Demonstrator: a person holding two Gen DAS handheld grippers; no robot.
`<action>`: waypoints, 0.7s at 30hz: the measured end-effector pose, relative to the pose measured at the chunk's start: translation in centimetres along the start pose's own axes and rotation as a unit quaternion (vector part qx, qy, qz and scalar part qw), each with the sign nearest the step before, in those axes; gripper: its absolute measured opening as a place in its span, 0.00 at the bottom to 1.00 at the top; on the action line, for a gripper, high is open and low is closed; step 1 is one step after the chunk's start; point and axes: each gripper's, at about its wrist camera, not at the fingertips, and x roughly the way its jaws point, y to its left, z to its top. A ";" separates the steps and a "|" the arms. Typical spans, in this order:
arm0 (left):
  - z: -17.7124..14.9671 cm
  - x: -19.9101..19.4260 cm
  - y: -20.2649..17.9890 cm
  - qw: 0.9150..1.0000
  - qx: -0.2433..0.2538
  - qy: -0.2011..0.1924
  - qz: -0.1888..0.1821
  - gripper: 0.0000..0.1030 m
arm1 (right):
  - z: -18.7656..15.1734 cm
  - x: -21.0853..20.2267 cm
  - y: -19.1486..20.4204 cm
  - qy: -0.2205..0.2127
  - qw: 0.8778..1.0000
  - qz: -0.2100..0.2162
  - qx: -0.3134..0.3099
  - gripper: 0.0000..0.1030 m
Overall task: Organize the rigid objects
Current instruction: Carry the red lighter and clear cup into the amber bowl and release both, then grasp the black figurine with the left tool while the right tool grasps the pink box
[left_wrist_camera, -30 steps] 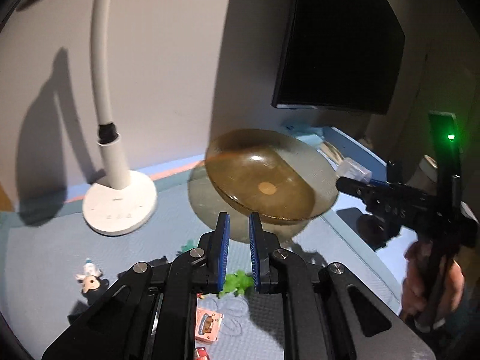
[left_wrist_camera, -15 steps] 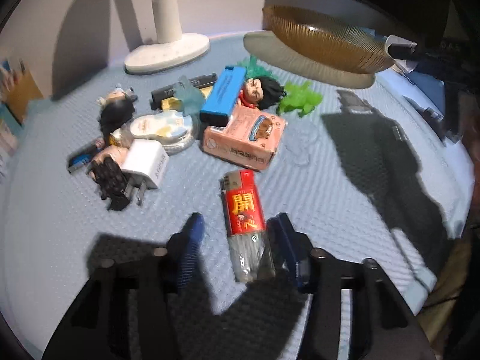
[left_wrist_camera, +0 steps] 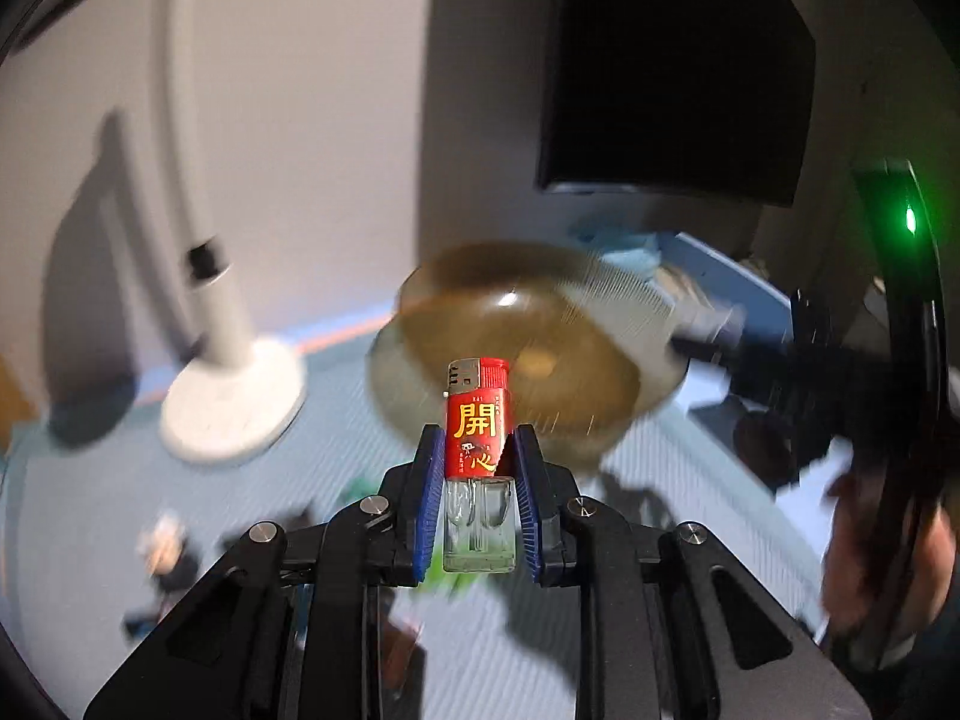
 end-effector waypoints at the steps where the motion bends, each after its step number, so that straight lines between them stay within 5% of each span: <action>1: 0.7 1.5 -0.7 1.000 0.003 0.007 -0.007 0.19 | 0.1 0.9 -0.1 0.013 1.000 -0.004 0.000 0.38; 8: 1.1 7.8 -2.4 0.998 -0.002 0.045 -0.034 0.20 | 0.3 4.0 -0.7 0.047 0.999 -0.013 -0.010 0.38; 11: 1.0 8.1 -1.5 0.998 -0.023 0.057 -0.032 0.41 | 0.5 4.3 -0.4 0.052 0.998 -0.022 -0.024 0.47; 13: 0.7 6.7 -0.3 0.997 -0.040 0.047 -0.035 0.41 | 0.5 3.5 -0.6 0.042 0.999 -0.028 -0.017 0.63; 21: -4.3 -3.4 6.5 0.995 -0.097 -0.010 0.021 0.43 | -1.9 -1.8 -0.7 0.003 1.000 0.004 0.014 0.63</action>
